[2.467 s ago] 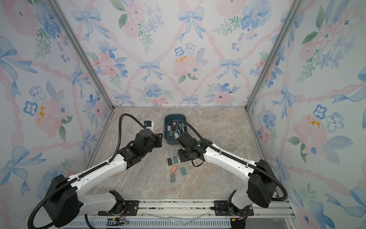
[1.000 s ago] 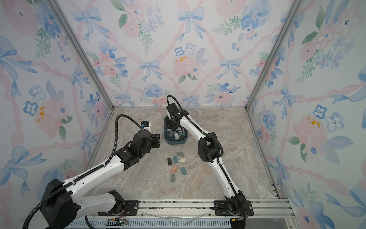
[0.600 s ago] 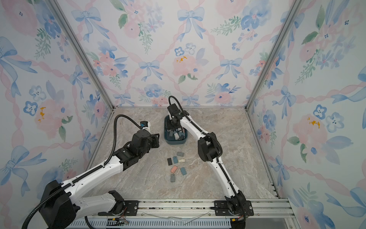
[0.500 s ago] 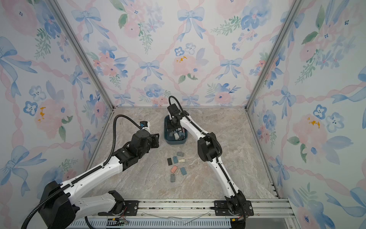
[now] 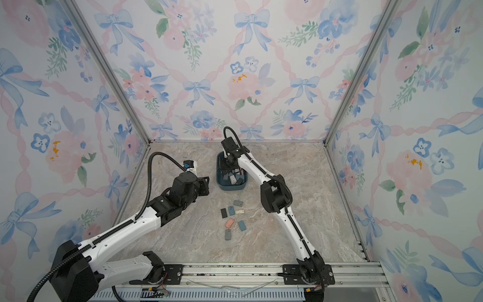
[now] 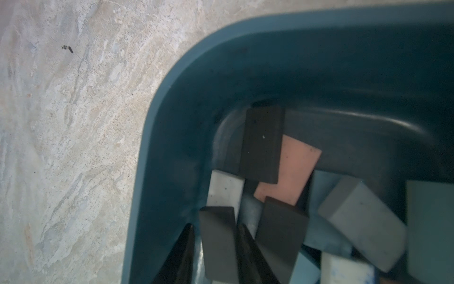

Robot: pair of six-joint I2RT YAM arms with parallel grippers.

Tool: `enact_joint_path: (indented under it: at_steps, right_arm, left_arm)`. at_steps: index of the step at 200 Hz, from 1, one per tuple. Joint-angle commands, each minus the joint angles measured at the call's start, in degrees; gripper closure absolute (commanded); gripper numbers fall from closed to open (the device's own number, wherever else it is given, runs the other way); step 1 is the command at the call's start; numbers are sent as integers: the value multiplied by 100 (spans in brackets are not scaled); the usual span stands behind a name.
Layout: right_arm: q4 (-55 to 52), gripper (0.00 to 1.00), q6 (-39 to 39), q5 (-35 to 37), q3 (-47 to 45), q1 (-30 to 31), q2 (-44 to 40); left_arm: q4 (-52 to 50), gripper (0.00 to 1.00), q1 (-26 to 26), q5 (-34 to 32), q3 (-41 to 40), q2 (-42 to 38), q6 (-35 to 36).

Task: Put the eraser in the storage box
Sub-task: Place the eraser in the storage box, then pick up the eraser from the center of the board.

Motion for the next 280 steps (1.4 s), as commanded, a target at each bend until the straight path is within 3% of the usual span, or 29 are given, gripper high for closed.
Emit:
enact_joint_path:
  at_steps: [1, 46, 144, 209, 280]
  right_arm:
    - [-18, 67, -65, 99, -241, -53, -393]
    - [30, 67, -219, 339, -940, -56, -1059]
    - [1113, 66, -292, 657, -3435, -61, -3183]
    - [1571, 64, -419, 980, -5193, -96, -4706]
    - [2036, 62, -239, 1195, -6841, -333, -6235]
  left_arm:
    - [-11, 70, 47, -64, -102, -125, -106]
    - [-8, 70, 47, -33, -202, -241, -168]
    - [-23, 70, -14, 223, -282, -216, -330]
    - [-287, 70, -197, 705, -171, 212, -321]
    - [-621, 62, -681, 1182, 95, 1065, -293]
